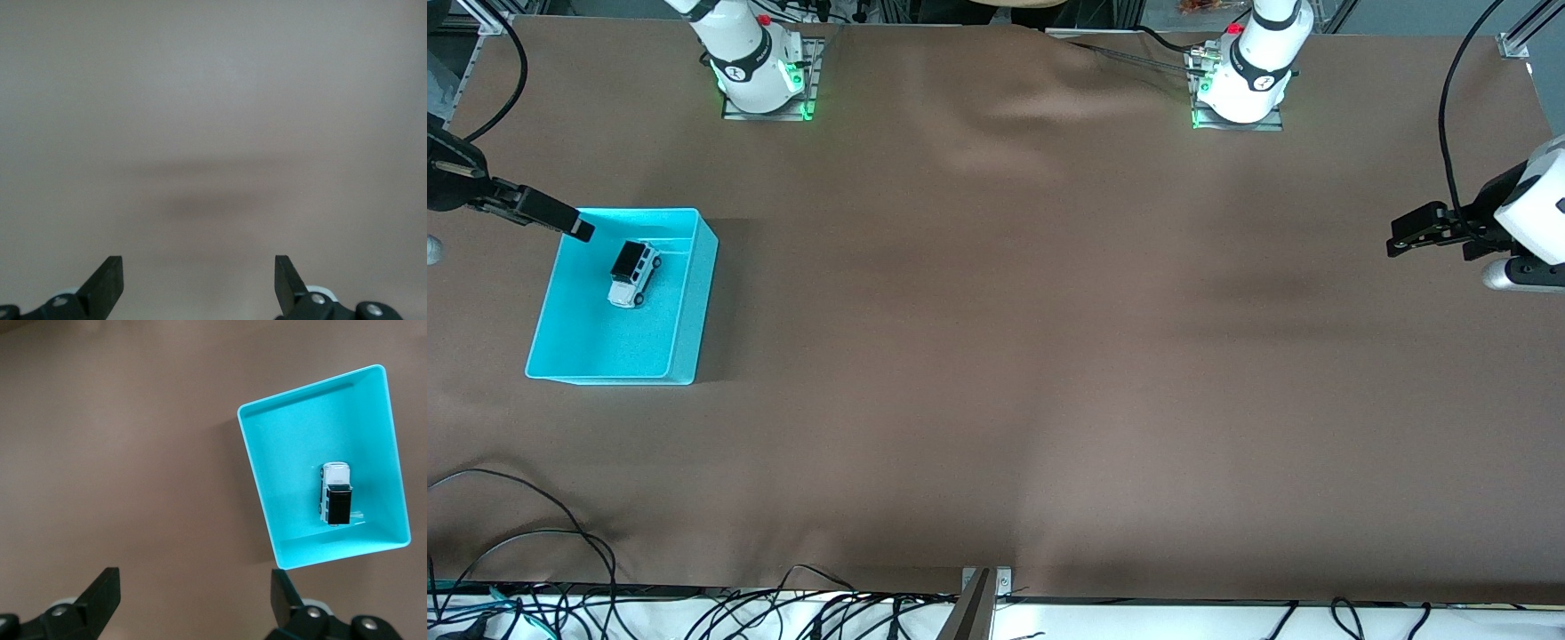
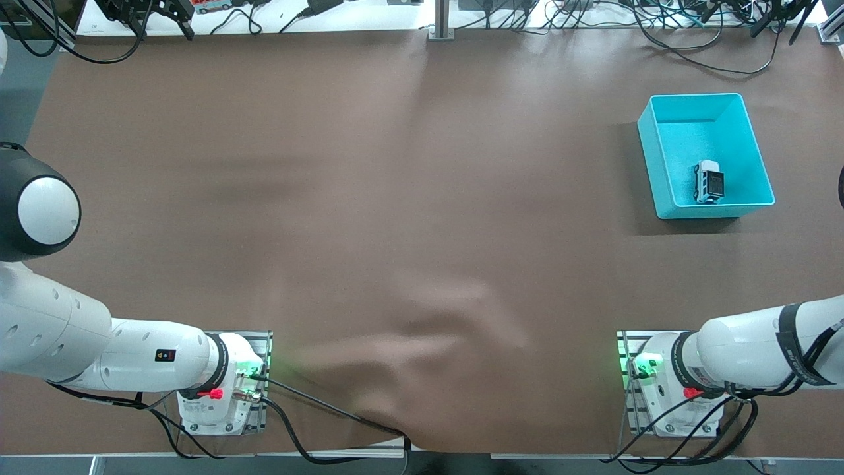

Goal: Wind and store white jeep toy

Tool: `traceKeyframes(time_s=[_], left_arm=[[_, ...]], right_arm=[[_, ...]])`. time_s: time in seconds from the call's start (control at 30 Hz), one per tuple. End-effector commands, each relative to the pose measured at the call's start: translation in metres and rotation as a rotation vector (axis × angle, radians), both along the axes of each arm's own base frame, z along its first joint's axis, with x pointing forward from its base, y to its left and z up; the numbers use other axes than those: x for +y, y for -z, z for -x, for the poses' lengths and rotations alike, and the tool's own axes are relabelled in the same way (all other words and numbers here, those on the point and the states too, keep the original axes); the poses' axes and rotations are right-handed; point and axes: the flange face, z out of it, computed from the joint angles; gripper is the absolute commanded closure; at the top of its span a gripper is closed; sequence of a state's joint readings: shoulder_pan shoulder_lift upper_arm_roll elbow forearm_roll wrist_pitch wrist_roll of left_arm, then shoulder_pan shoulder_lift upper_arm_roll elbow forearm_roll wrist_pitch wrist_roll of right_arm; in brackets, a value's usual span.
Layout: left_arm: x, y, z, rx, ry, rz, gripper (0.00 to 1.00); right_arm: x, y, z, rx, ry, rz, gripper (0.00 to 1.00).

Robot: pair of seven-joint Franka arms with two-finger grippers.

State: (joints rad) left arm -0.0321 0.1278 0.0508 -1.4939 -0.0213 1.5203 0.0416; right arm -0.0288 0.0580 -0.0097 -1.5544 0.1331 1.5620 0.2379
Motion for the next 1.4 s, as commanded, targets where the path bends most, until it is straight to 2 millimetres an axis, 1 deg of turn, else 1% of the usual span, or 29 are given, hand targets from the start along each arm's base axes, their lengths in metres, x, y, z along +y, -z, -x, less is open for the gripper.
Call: traceKeyframes(time_s=[0.0,0.13,0.23,0.27,0.37,0.43,0.63,0.83,1.07,1.37], left_arm=[[0.000,-0.003,0.000,0.002,0.016,0.017,0.00],[0.000,-0.003,0.000,0.002,0.015,0.017,0.00],[0.000,-0.003,0.000,0.002,0.016,0.017,0.00],[0.000,-0.003,0.000,0.002,0.016,0.017,0.00],[0.000,-0.002,0.000,0.004,0.016,0.017,0.00],[0.000,-0.002,0.000,0.004,0.017,0.014,0.00],[-0.001,-0.002,0.000,0.004,0.018,0.014,0.00],[-0.002,-0.002,0.000,0.004,0.018,0.014,0.00],[-0.002,-0.002,0.000,0.004,0.018,0.014,0.00],[-0.002,-0.002,0.000,0.004,0.020,0.014,0.00]], right_arm=[[0.001,0.000,-0.007,0.011,-0.018,-0.034,0.00],[0.012,0.003,-0.008,0.012,-0.108,-0.030,0.00],[0.035,0.008,-0.009,0.013,-0.196,0.007,0.00],[0.039,0.011,-0.010,0.019,-0.208,0.028,0.00],[0.065,0.017,-0.011,0.031,-0.266,0.095,0.00],[0.073,0.023,-0.012,0.043,-0.282,0.117,0.00],[0.070,0.026,-0.012,0.052,-0.295,0.123,0.00],[0.062,0.026,-0.012,0.053,-0.282,0.123,0.00],[0.048,0.025,-0.013,0.054,-0.261,0.121,0.00],[0.046,0.028,-0.011,0.078,-0.250,0.116,0.00]])
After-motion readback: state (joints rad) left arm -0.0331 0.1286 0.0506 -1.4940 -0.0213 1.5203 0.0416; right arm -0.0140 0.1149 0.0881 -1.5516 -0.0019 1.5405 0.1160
